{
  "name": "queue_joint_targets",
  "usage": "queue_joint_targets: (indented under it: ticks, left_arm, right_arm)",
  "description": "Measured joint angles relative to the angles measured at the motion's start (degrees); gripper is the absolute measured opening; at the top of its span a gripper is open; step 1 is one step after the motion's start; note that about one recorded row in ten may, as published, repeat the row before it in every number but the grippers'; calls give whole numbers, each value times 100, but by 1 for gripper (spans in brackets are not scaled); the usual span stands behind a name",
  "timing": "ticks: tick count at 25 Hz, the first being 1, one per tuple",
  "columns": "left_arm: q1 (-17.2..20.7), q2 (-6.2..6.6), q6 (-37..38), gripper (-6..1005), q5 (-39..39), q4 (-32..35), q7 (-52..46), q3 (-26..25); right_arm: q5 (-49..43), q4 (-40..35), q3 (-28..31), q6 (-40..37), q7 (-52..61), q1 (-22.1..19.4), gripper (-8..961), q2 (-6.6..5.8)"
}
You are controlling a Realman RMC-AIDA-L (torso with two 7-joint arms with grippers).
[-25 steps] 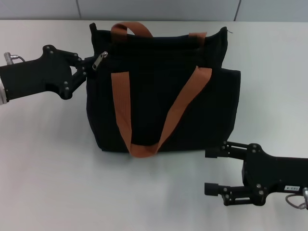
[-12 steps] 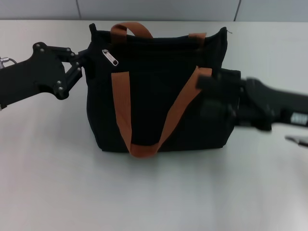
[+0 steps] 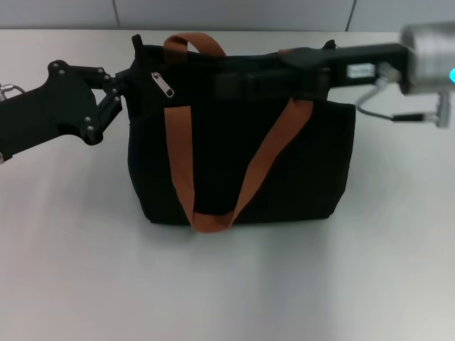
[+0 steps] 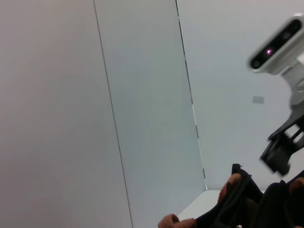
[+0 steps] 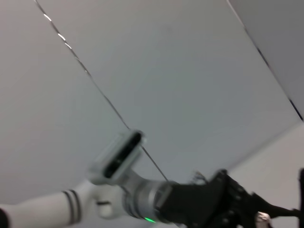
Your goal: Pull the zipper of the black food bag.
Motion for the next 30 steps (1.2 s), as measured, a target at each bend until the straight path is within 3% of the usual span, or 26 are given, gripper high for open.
queue_joint_targets:
  ticks: [4, 15, 20, 30]
  left_arm:
    - [23, -9, 23, 24, -59, 0, 4, -1]
    - [9, -53, -17, 23, -93, 43, -62, -5]
    - [8, -52, -19, 23, -151, 43, -71, -9]
    - [-23, -53, -80, 24, -176, 24, -80, -20]
  right_arm:
    - [-494, -4, -127, 481, 535, 475, 741, -16]
    - [-882, -291, -793, 1130, 1496, 1030, 505, 31]
    - [-993, -338, -848, 1149, 1757, 1190, 354, 58]
    - [-1266, -329, -986, 1342, 1921, 1364, 362, 136]
